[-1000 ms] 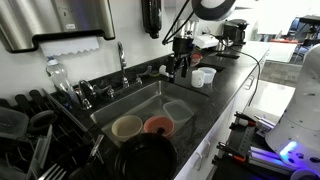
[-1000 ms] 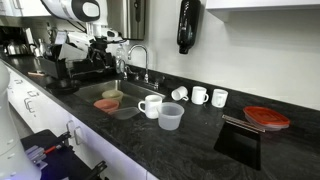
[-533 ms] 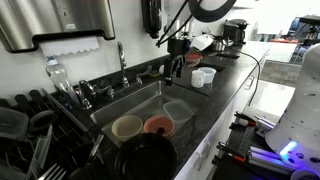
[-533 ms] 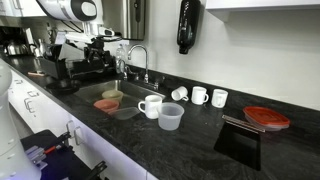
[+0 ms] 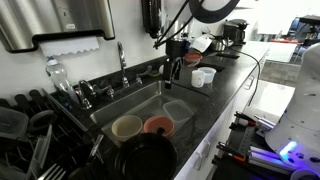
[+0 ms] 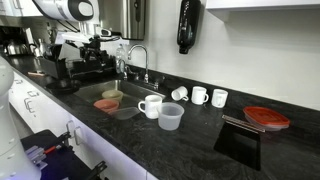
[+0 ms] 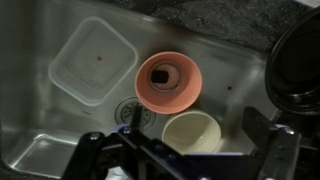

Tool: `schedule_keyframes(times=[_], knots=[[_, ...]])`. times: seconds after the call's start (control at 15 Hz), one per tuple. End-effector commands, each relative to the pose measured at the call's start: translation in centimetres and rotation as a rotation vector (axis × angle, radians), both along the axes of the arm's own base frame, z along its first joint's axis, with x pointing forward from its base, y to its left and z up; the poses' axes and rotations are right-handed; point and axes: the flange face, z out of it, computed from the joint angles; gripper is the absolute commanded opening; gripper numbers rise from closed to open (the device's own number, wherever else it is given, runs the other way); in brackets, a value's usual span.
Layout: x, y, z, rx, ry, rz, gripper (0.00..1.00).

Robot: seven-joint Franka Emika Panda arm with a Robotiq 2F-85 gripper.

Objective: Move the black bowl from the left to the right side of the sink

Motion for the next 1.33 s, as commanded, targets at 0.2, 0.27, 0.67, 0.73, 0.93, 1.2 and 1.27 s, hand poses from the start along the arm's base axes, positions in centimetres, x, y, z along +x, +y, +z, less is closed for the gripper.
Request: schedule_keyframes(times=[0.2,0.27,0.67,0.73,0.93,1.2,1.27], knots=[[0.3,9.3,-1.7,0.045,0.046,0.265,1.00],[0.7,10.6,-2.3,0.054,0.055,0.293,1.00],[1.7,12.3,-4.1,0.040,0.070,0.318,1.00],[1.8,12.4,-4.0,0.041,0.069,0.319,1.00],[1.8,12.4,-3.8,0.042,0.065,0.319,1.00],[1.7,14.2,-6.0,0.051,0.108,0.364,1.00],[1.5,14.8,-6.8,0.046,0.131,0.383,1.00]])
